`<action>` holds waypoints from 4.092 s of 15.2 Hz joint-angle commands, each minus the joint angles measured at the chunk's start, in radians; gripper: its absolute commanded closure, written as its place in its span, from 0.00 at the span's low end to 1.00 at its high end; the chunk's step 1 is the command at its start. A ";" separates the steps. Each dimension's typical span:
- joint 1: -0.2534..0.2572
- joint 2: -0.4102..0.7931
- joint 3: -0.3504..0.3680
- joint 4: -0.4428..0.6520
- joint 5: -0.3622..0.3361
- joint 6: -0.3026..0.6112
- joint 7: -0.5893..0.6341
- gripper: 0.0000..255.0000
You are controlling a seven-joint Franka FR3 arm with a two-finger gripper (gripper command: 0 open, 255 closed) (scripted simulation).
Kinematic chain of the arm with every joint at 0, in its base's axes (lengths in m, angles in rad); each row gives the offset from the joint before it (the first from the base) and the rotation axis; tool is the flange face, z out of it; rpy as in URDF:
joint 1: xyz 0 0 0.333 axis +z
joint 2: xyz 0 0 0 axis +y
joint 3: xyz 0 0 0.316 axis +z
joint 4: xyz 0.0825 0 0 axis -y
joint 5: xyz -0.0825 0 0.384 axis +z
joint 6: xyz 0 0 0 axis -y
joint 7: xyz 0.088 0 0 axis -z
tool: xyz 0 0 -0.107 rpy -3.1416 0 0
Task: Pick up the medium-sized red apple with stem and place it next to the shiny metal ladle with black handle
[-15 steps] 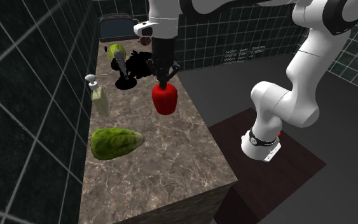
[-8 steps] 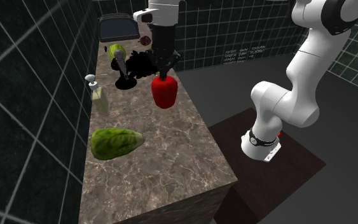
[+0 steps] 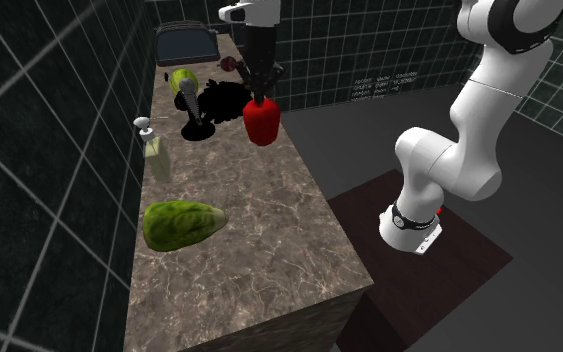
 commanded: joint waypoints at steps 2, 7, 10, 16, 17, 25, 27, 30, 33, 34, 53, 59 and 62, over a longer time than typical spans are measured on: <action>-0.006 0.051 -0.084 0.058 0.022 -0.019 -0.100 1.00; -0.012 0.184 -0.249 0.171 0.110 -0.055 -0.287 1.00; -0.041 0.330 -0.367 0.259 0.233 -0.093 -0.440 1.00; -0.376 0.663 -0.374 0.499 0.523 -0.234 -0.720 1.00; -0.442 0.707 -0.358 0.548 0.558 -0.260 -0.748 1.00; -0.822 0.939 -0.242 0.879 0.731 -0.394 -0.844 1.00; -0.789 0.927 -0.253 0.821 0.719 -0.357 -0.855 1.00; -0.748 0.914 -0.265 0.745 0.706 -0.306 -0.870 1.00; -0.714 0.905 -0.273 0.679 0.696 -0.259 -0.882 1.00; -0.704 0.902 -0.276 0.659 0.694 -0.244 -0.886 1.00; -0.604 0.913 -0.278 0.379 0.708 -0.001 -0.956 1.00; -0.596 0.932 -0.265 0.320 0.729 0.063 -0.979 1.00; -0.596 0.935 -0.263 0.314 0.732 0.071 -0.982 1.00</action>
